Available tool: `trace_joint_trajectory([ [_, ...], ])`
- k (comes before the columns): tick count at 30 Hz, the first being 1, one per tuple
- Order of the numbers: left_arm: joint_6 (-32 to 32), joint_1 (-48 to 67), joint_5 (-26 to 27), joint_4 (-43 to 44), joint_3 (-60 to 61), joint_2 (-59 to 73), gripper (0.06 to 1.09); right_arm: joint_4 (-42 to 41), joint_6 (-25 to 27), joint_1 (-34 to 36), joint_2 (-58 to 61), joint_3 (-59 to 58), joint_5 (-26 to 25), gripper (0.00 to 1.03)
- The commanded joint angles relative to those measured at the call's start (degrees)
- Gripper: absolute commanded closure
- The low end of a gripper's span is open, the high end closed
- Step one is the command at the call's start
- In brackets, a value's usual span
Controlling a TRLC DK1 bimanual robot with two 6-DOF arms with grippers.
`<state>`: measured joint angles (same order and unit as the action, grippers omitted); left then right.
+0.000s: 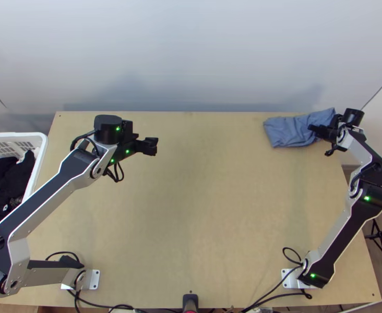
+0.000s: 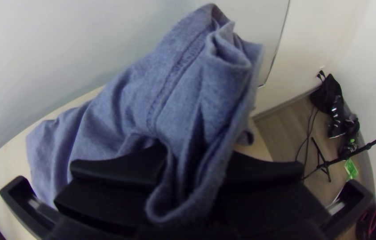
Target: Fold the t-shirt
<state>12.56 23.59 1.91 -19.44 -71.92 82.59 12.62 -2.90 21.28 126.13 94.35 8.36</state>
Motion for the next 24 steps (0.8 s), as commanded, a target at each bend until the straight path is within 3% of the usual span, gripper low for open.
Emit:
trace_joint_trajectory([
  [1, -0.1, -0.4, 0.0, 0.0, 1.2, -0.8, 0.12, -0.1, 0.5, 1.6, 5.5, 6.8, -2.1, 1.0],
  [11, 0.0, -0.4, 0.0, 0.0, 1.6, -0.8, 0.12, 1.4, 0.3, 0.9, 4.8, 5.8, -2.0, 1.0],
  [13, 0.0, -0.7, 0.0, 0.0, 1.8, -1.1, 0.12, 1.7, 0.3, 0.8, 2.7, 3.2, -2.0, 0.94],
  [14, 0.0, -0.9, 0.0, 0.0, 2.0, -1.3, 0.12, 1.7, 0.4, 0.8, 1.7, 1.9, -2.0, 0.88],
  [15, 0.2, -1.1, 0.1, 0.0, 2.1, -1.4, 0.12, 1.8, 0.4, 0.7, 0.6, 0.7, -2.0, 0.76],
  [17, 0.4, -1.1, 0.1, -0.1, 2.5, -1.6, 0.12, 1.9, 0.2, 0.6, -1.8, -2.0, -2.0, 0.28],
  [18, 0.5, -1.1, 0.1, -0.1, 2.8, -2.1, 0.12, 1.9, 0.2, 0.6, -2.9, -3.0, -2.0, 0.13],
  [20, 0.5, -1.0, 0.1, -0.1, 3.3, -2.8, 0.12, 1.9, 0.5, 0.7, -5.1, -4.9, -2.0, 0.03],
  [24, 0.5, -1.0, 0.1, -0.1, 3.8, -4.1, 0.12, 1.8, 1.1, 1.4, -11.3, -9.7, -2.0, 0.03],
])
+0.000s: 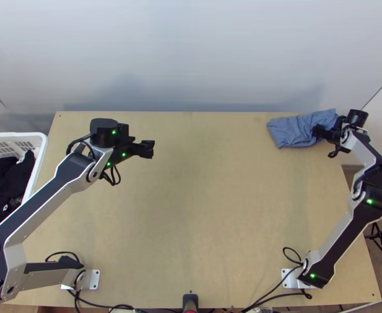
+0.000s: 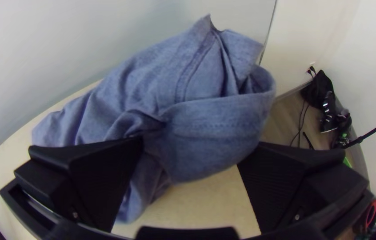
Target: Fold the t-shirt
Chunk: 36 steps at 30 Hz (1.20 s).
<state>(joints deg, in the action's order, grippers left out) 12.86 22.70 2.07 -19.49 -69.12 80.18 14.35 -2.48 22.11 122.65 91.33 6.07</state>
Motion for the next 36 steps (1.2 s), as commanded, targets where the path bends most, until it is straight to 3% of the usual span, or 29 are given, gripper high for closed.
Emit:
trace_joint_trajectory([
  [1, 0.1, -0.1, -0.1, -0.1, 1.1, -2.0, 0.12, 0.2, 0.6, 0.7, -8.8, -7.3, 0.3, 0.03],
  [7, -0.1, -1.5, -0.1, 0.0, 3.6, -6.1, 0.11, 0.9, 3.7, -0.4, -23.4, -19.3, 1.1, 0.03],
  [14, 0.1, -9.4, -0.1, 1.1, 6.6, -10.5, 0.1, 0.8, 5.8, -6.6, -43.5, -33.8, 1.1, 0.04],
  [22, 0.5, -16.1, -0.1, -0.2, 10.5, -17.3, 0.11, 0.2, -0.3, -18.7, -58.3, -42.6, 0.4, 0.04],
  [28, 0.1, -17.7, -0.1, 1.7, 18.0, -25.6, 0.11, 0.0, -3.2, -29.9, -69.1, -47.6, -5.7, 0.04],
  [36, 0.0, -18.5, -1.6, 9.0, 29.7, -35.9, 0.11, -5.6, -3.3, -32.7, -84.4, -58.0, -7.8, 0.04],
])
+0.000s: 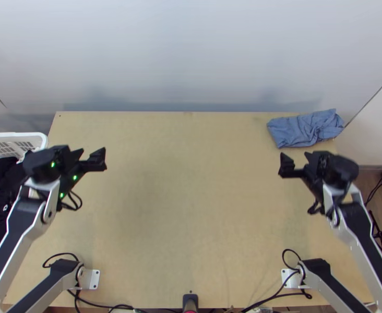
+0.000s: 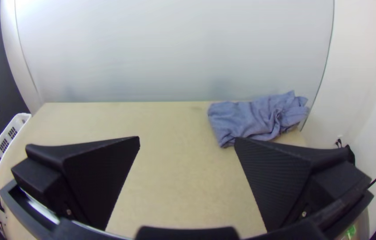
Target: Fold the t-shirt
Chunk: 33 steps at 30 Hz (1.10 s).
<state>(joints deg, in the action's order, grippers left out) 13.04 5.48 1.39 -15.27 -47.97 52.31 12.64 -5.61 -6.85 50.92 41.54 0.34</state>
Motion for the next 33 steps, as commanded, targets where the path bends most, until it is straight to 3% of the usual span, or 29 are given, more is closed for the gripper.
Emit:
trace_joint_trajectory([
  [1, -0.3, -1.4, -0.9, 5.7, 10.0, -9.2, 0.11, -4.4, 0.2, -3.8, -14.9, -9.5, -2.1, 0.04],
  [11, -3.4, -2.3, -0.9, 18.4, 30.2, -25.2, 0.11, -9.2, 0.2, -3.1, -34.0, -24.8, -3.4, 0.04],
  [18, -7.7, -2.9, -0.9, 22.8, 35.7, -32.9, 0.11, -12.6, 4.0, -3.1, -44.8, -31.0, -3.5, 0.04],
  [25, -9.1, -2.0, -0.8, 19.2, 44.9, -51.4, 0.11, -11.2, 4.4, -2.6, -51.3, -33.9, -3.5, 0.05],
  [33, -9.5, -1.8, -0.2, 14.7, 47.7, -52.4, 0.11, -9.1, 4.5, -1.4, -51.3, -36.3, -2.7, 0.05],
])
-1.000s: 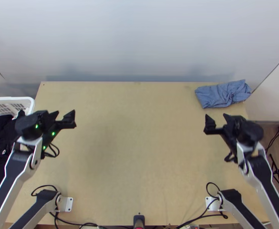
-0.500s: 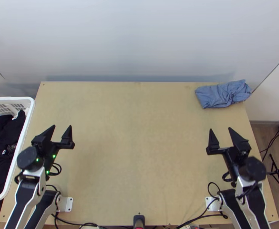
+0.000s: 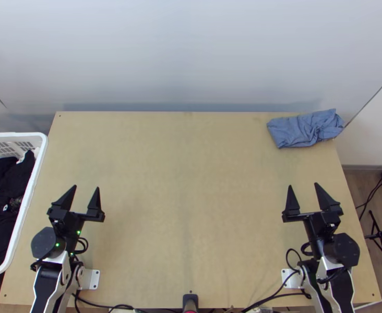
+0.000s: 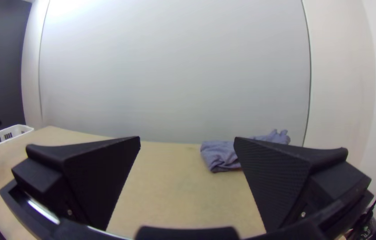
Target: Fold the t-shirt
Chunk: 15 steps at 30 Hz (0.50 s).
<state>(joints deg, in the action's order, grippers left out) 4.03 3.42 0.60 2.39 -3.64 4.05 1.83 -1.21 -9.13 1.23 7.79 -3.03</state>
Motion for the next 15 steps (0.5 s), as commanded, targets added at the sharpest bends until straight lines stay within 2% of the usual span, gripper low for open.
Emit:
trace_joint_trajectory([
  [1, -0.5, 0.4, 0.5, -3.1, 3.3, -4.1, 0.11, 1.7, -0.1, 1.7, -1.6, -2.8, 0.7, 0.05],
  [4, -0.4, 0.7, 0.5, -3.3, 3.3, -4.0, 0.11, 2.6, -1.2, 2.9, -1.3, -5.2, 0.8, 0.04],
  [7, -0.4, 0.1, 0.5, -3.3, 3.3, -4.0, 0.11, 7.2, -1.2, 4.7, -1.2, -4.5, 0.7, 0.04],
  [12, -0.4, -0.3, 0.5, -3.2, 3.3, -4.1, 0.11, 7.3, -1.2, 9.7, 1.5, -4.5, 0.7, 0.04],
  [15, -0.4, -0.3, 0.5, -3.2, 3.3, -4.1, 0.11, 7.1, -1.1, 10.4, -1.6, -4.5, 0.7, 0.04],
])
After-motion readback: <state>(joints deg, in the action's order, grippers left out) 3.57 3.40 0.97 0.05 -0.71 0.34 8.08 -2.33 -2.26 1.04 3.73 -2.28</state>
